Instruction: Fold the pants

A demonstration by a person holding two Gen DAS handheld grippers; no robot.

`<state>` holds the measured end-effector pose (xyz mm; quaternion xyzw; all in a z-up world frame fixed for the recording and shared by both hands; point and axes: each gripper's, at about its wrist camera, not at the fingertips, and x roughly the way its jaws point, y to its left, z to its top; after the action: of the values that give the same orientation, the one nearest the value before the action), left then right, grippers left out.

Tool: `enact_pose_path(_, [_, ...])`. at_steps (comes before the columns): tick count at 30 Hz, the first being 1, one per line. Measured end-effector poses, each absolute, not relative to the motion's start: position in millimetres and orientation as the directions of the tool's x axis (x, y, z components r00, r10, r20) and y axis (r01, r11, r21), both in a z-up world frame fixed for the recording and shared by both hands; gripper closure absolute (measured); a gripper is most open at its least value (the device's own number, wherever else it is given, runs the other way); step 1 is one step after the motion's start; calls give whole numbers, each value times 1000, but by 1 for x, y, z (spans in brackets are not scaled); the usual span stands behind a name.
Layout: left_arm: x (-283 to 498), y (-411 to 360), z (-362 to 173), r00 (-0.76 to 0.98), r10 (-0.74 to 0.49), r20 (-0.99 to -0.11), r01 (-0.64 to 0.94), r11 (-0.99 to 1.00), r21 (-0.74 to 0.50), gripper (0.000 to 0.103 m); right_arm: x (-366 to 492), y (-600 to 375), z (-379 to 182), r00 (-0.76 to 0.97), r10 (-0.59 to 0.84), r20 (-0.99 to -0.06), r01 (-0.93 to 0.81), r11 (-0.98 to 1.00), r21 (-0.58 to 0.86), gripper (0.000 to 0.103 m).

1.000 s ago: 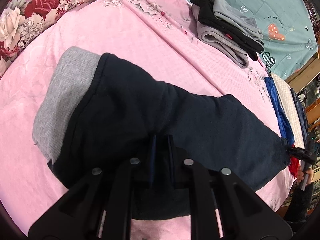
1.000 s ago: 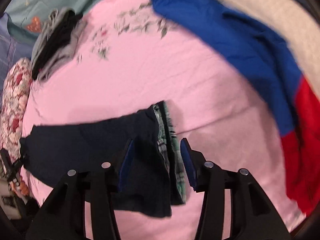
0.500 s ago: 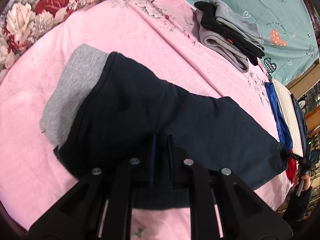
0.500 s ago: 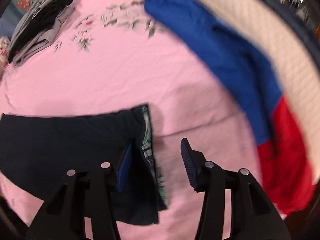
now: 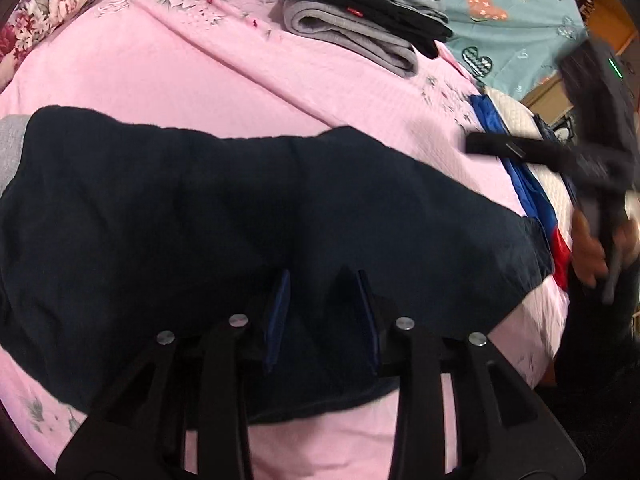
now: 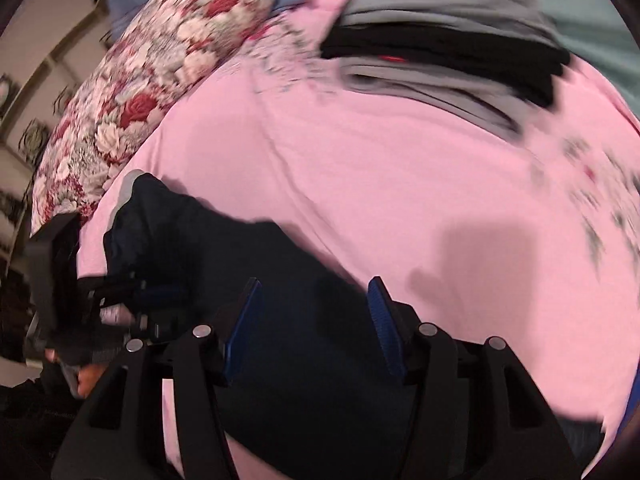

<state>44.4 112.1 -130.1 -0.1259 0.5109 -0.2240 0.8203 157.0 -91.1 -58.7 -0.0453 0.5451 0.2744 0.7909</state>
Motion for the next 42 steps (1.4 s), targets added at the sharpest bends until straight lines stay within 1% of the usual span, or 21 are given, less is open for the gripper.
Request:
enact_pose_path(3, [33,123,-132,360,-542,-759,254,840,-479,70,187,-57,-73,256,337,-906,-504,846,173,47])
enact_pose_path(5, [30,127,-132,352,-562,-748,266,826,-496,70,191,-47,-82,242,315,-918,-503,849,159,47])
enact_pose_path(10, [22,126,-131,345,-580,-738,331,811,-482,70,161,-43,-96,218,252,-943,-511,853,110,48])
enact_pose_path(13, [20,129,-132,341,-598,-726,351,797,-491,70,132,-47,-96,172,298,-939,-531,831,166,48])
enact_pose_path(16, [20,129,-132,338,-605,-721,365,790,-492,70,121,-43,-97,127,326,-937,-549,810,207,48])
enact_pose_path(18, [18,128,-132,337,-608,-719,368,788,-493,70,124,-44,-95,112,353,-929,-554,798,237,48])
enact_pose_path(25, [16,128,-131,345,-604,-718,362,792,-492,69,156,-40,-97,20,499,-866,-536,737,412,47])
enact_pose_path(28, [22,126,-132,339,-603,-722,355,793,-495,69,145,-34,-93,-3,482,-876,-579,713,395,48])
enact_pose_path(31, [22,127,-133,338,-605,-721,355,791,-498,69,126,-38,-88,-30,490,-871,-601,688,407,48])
enact_pose_path(36, [24,128,-134,335,-609,-719,355,788,-502,69,106,-37,-90,-29,495,-868,-626,668,402,48])
enact_pose_path(39, [24,127,-134,334,-607,-721,350,790,-503,69,112,-38,-95,-36,518,-855,-602,672,432,49])
enact_pose_path(42, [24,128,-134,334,-606,-722,348,791,-503,69,118,-45,-92,-60,563,-824,-570,659,492,52])
